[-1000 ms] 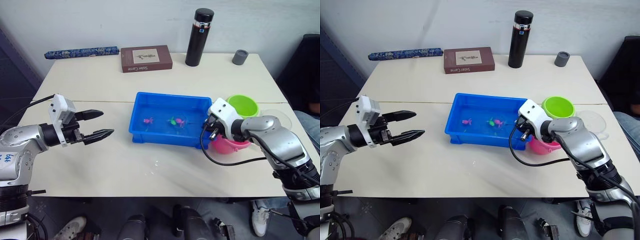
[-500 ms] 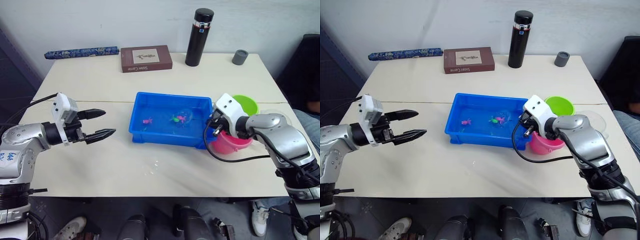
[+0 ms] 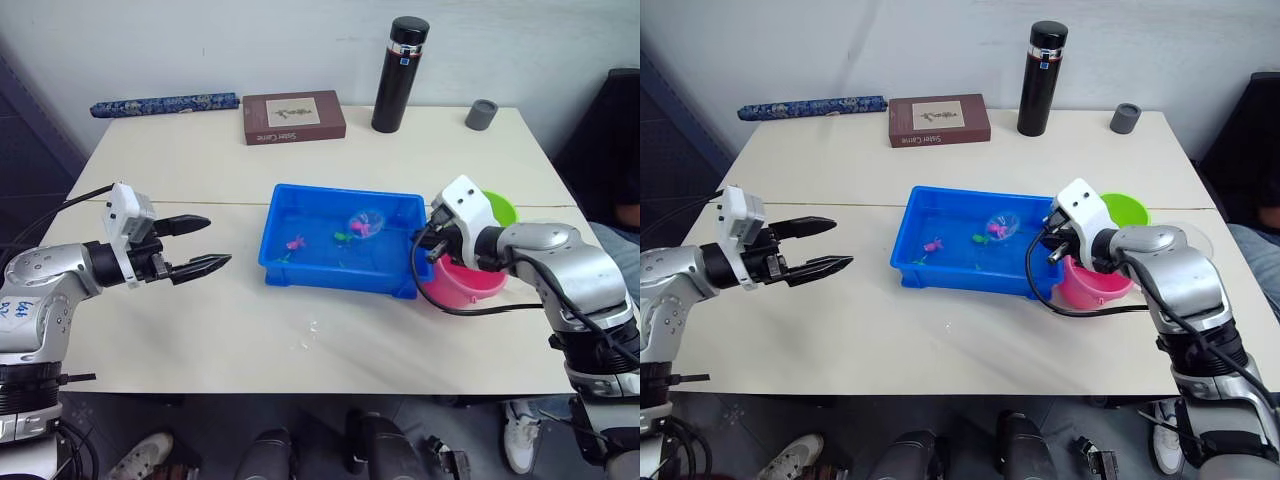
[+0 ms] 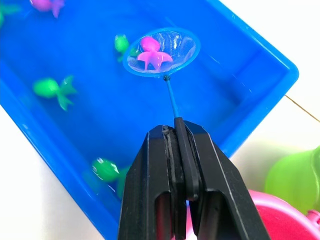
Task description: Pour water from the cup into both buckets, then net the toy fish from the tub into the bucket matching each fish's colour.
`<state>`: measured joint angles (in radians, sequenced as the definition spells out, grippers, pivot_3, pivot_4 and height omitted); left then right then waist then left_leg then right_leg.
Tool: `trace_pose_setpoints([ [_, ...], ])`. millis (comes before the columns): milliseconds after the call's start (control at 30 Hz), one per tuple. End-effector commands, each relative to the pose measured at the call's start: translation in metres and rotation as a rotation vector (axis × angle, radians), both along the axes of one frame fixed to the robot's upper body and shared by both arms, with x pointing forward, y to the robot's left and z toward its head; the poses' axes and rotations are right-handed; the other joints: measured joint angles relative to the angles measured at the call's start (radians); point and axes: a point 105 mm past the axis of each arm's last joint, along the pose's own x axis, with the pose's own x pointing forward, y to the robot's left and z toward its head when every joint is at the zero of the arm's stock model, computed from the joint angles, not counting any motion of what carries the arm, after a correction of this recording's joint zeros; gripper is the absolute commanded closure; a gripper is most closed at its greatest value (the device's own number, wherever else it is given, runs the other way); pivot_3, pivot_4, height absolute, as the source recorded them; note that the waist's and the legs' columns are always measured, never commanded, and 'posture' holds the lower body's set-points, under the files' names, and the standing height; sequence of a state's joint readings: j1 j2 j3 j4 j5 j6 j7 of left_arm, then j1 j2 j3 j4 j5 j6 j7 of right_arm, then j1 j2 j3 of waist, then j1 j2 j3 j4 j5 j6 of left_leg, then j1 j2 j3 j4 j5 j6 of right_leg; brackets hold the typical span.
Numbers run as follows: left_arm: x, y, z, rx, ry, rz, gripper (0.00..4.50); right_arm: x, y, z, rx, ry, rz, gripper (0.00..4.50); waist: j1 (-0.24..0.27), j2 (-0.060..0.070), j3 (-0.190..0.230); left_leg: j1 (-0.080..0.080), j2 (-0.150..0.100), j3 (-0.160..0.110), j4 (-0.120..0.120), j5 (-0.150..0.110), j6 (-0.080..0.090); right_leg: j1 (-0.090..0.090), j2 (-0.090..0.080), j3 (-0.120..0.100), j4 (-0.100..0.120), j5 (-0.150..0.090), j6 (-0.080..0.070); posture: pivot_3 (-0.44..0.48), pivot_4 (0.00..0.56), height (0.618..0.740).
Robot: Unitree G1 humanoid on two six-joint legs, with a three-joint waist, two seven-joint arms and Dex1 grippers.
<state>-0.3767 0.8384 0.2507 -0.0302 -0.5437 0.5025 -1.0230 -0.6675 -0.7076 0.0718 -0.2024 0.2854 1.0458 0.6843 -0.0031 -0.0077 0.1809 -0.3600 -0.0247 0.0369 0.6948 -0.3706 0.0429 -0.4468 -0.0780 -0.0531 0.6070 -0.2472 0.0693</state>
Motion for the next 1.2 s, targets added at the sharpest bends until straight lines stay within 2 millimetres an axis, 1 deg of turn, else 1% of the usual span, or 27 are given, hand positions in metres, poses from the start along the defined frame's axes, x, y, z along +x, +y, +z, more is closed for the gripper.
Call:
trace_pose_setpoints([
  [33,-0.002,-0.005,0.009,0.008,-0.038,-0.038,0.02,-0.007,0.002,0.023,0.063,-0.041,0.032,4.5,0.0,0.0,0.0,0.0,0.0,0.0,0.0,0.0,0.0,0.0,0.0,0.0,0.0,0.0,0.0,0.0,0.15,0.74],
  [133,-0.001,-0.008,0.012,0.01,-0.042,-0.061,0.02,-0.016,-0.001,0.027,0.097,-0.03,0.057,4.5,0.001,0.0,0.0,0.0,0.0,0.0,0.0,0.0,0.0,0.0,0.0,0.0,0.0,0.0,0.0,0.0,0.15,0.74],
  [300,-0.001,-0.017,0.014,0.026,-0.045,-0.122,0.02,-0.034,-0.008,0.04,0.155,-0.029,0.095,4.5,0.002,0.0,0.0,-0.001,0.0,0.0,0.0,0.0,0.0,0.0,0.0,0.0,0.0,0.0,0.0,0.0,0.15,0.74],
  [433,0.001,-0.031,0.022,0.026,-0.068,-0.206,0.02,-0.061,-0.038,0.057,0.133,-0.081,0.08,4.5,0.008,0.0,0.0,-0.001,0.0,-0.001,0.0,0.0,0.0,0.0,0.0,-0.001,-0.001,0.0,0.0,0.0,0.15,0.74],
  [500,0.003,-0.036,0.023,0.024,-0.071,-0.237,0.02,-0.069,-0.054,0.064,0.131,-0.099,0.036,4.5,0.008,0.0,0.0,-0.001,0.0,-0.001,0.0,0.0,0.0,0.0,0.0,-0.001,-0.001,0.0,0.0,0.0,0.15,0.74],
  [600,0.008,-0.047,0.025,0.018,-0.075,-0.292,0.02,-0.087,-0.084,0.073,0.091,-0.123,-0.064,4.5,0.016,0.0,0.0,-0.001,0.0,-0.001,0.001,0.0,0.0,0.0,0.0,-0.001,-0.001,0.0,0.001,0.0,0.15,0.74],
  [733,0.019,-0.062,0.026,0.016,-0.073,-0.358,0.02,-0.111,-0.117,0.077,0.033,-0.13,-0.204,4.5,0.027,0.0,0.0,-0.001,0.0,0.0,0.001,0.0,0.0,0.001,0.0,-0.001,-0.001,0.0,0.001,0.0,0.15,0.74],
  [800,0.025,-0.068,0.028,0.013,-0.07,-0.39,0.02,-0.123,-0.13,0.071,-0.005,-0.115,-0.268,4.5,0.029,0.0,0.0,-0.001,0.0,0.0,0.002,0.0,0.0,0.001,0.001,-0.001,0.0,0.0,0.001,0.0,0.15,0.74],
  [900,0.033,-0.076,0.029,0.02,-0.071,-0.43,0.02,-0.134,-0.136,0.057,-0.09,-0.097,-0.3,4.5,0.03,0.0,0.0,-0.001,0.0,0.0,0.003,0.0,0.0,0.001,0.001,-0.001,0.0,0.001,0.001,0.0,0.15,0.74],
  [1000,0.04,-0.081,0.029,0.023,-0.071,-0.456,0.02,-0.14,-0.134,0.051,-0.164,-0.118,-0.309,4.5,0.027,0.0,0.0,-0.001,0.0,0.001,0.003,0.0,0.001,0.002,0.002,0.0,0.0,0.001,0.002,0.0,0.15,0.74],
  [1100,0.045,-0.086,0.027,0.024,-0.068,-0.475,0.02,-0.139,-0.134,0.048,-0.272,-0.157,-0.316,4.5,0.026,0.0,0.0,0.0,0.0,0.002,0.003,0.0,0.001,0.002,0.002,0.001,0.001,0.001,0.002,0.0,0.15,0.74],
  [1200,0.049,-0.091,0.024,0.022,-0.065,-0.491,0.02,-0.135,-0.124,0.045,-0.402,-0.228,-0.277,4.5,0.029,0.0,0.0,0.0,0.0,0.002,0.003,0.0,0.0,0.002,0.003,0.001,0.002,0.001,0.002,0.0,0.15,0.74],
])
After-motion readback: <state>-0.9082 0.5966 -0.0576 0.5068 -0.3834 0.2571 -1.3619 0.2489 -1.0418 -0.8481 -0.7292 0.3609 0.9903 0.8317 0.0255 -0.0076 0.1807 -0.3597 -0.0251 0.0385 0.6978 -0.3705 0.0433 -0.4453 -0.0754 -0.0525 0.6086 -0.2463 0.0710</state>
